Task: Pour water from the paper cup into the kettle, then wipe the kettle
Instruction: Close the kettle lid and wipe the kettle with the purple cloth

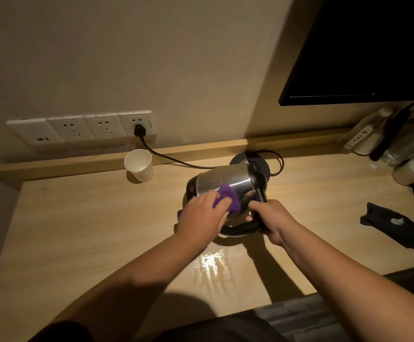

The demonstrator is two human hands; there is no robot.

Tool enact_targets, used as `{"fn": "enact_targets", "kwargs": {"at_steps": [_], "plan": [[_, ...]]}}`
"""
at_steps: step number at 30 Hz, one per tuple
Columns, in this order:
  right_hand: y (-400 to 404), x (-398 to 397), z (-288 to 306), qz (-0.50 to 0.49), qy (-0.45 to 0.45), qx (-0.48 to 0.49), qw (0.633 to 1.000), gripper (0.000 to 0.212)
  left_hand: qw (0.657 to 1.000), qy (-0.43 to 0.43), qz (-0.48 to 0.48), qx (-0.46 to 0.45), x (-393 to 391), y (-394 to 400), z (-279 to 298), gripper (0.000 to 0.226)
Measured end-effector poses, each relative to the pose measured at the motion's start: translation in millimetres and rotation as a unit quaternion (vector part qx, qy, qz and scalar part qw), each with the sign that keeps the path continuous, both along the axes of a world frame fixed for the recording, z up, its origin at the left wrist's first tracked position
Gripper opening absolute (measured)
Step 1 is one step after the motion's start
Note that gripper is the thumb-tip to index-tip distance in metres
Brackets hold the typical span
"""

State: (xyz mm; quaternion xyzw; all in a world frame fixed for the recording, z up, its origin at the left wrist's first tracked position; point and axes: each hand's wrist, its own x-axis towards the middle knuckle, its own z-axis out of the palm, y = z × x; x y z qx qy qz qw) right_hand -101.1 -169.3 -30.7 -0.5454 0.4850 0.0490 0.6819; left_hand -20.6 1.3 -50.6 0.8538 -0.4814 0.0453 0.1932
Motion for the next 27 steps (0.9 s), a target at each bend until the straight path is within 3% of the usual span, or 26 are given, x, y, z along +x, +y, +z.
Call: {"fn": "enact_targets", "kwargs": {"at_steps": [7, 17, 20, 27], "plan": [[5, -4, 7, 0.070, -0.025, -0.079, 0.994, 0.013, 0.997, -0.038, -0.048, 0.044, 9, -45, 22, 0.052], [1, 2, 19, 0.096, -0.020, -0.053, 0.994, 0.009, 0.986, -0.050, -0.078, 0.142, 4, 28, -16, 0.081], [3, 8, 19, 0.100, -0.016, -0.076, 0.992, 0.007, 0.983, -0.051, -0.069, 0.162, 8, 41, -20, 0.080], [6, 15, 24, 0.075, -0.034, -0.099, 0.992, 0.031, 0.992, -0.066, -0.076, 0.071, 11, 14, 0, 0.066]]}}
